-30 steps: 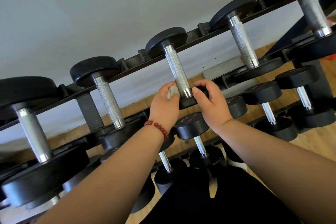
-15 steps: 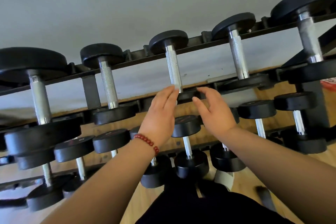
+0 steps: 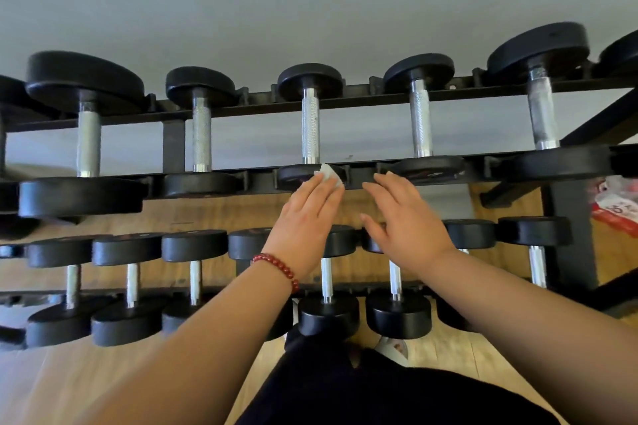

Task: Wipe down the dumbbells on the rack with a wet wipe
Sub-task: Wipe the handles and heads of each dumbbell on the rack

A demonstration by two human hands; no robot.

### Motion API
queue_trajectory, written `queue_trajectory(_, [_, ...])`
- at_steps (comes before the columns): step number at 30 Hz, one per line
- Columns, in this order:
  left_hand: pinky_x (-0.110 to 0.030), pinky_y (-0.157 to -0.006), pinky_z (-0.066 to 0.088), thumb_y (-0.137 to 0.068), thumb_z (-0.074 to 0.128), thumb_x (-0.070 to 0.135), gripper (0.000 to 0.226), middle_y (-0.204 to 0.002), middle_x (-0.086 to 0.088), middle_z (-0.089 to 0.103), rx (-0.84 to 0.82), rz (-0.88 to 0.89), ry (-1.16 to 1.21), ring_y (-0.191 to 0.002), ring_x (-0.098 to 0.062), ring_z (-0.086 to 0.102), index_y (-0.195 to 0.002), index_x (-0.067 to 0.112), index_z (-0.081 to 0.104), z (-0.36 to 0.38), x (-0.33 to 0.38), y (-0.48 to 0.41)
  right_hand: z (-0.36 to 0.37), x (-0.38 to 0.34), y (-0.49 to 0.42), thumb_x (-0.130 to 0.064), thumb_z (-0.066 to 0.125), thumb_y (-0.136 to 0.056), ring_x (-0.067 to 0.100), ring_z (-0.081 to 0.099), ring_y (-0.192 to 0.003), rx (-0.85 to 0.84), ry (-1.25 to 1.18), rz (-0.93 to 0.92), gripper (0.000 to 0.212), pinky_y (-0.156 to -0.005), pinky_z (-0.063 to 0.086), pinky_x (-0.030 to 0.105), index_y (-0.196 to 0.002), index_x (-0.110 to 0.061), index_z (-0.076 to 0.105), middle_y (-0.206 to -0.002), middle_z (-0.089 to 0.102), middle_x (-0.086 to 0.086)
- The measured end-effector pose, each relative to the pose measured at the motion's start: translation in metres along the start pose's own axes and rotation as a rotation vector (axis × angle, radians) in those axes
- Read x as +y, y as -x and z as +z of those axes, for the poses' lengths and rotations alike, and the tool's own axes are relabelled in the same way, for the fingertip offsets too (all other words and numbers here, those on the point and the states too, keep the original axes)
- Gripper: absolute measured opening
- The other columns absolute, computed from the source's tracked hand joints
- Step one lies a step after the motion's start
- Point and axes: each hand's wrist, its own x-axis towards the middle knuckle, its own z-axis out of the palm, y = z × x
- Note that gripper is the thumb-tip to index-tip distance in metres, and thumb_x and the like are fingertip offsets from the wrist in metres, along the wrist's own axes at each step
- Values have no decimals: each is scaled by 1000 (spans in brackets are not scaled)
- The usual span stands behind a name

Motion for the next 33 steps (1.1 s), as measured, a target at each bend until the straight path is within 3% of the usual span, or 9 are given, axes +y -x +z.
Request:
queue_trajectory(4, [-41,-114,14,-72,67,-10,80,-150,-12,39,17,24,-14,-143,-32,29,-145,6,39,5,14,-2,-4,8,9,-34,55,-96,27,23,-146,-14,23,-19,53,-113,16,33,-144,-14,44,-152,38,7])
queue_trajectory(9, [-37,-116,0,-84,57,-6,73,-158,-8,26,23,34,-2,-148,-27,14,-150,8,30,-1,18,-11,-4,12,8,-29,59,-94,28,30,-143,69,1,14,48,-112,25,36,-138,-11,51,-147,44,9])
queue_trajectory(13, [-40,-115,6,-80,65,-4,73,-154,-10,35,28,72,-8,-146,-29,23,-147,7,38,-5,11,-24,-6,8,2,-25,61,-92,29,33,-141,156,3,37,46,-111,28,38,-134,-8,54,-144,47,11])
queue_trajectory(17, [-33,-113,-7,-91,51,0,71,-161,-6,16,36,138,-2,-150,-24,4,-154,11,20,-13,6,-36,-13,8,-6,-23,60,-92,31,37,-138,203,46,52,44,-112,36,49,-133,-7,55,-140,49,12])
queue_trajectory(20, [-32,-113,-10,-93,47,1,72,-162,-5,6,19,184,-20,-150,-23,-4,-155,12,12,-18,4,-48,-22,8,-13,-20,65,-89,32,38,-136,251,71,112,44,-112,36,48,-130,-7,56,-138,49,12])
queue_trajectory(33, [-35,-120,3,-94,49,2,69,-161,-6,13,64,173,20,-150,-24,3,-154,12,17,-13,22,-97,-45,50,-24,-16,68,-86,37,41,-134,248,95,176,45,-108,38,52,-129,-6,56,-134,52,17])
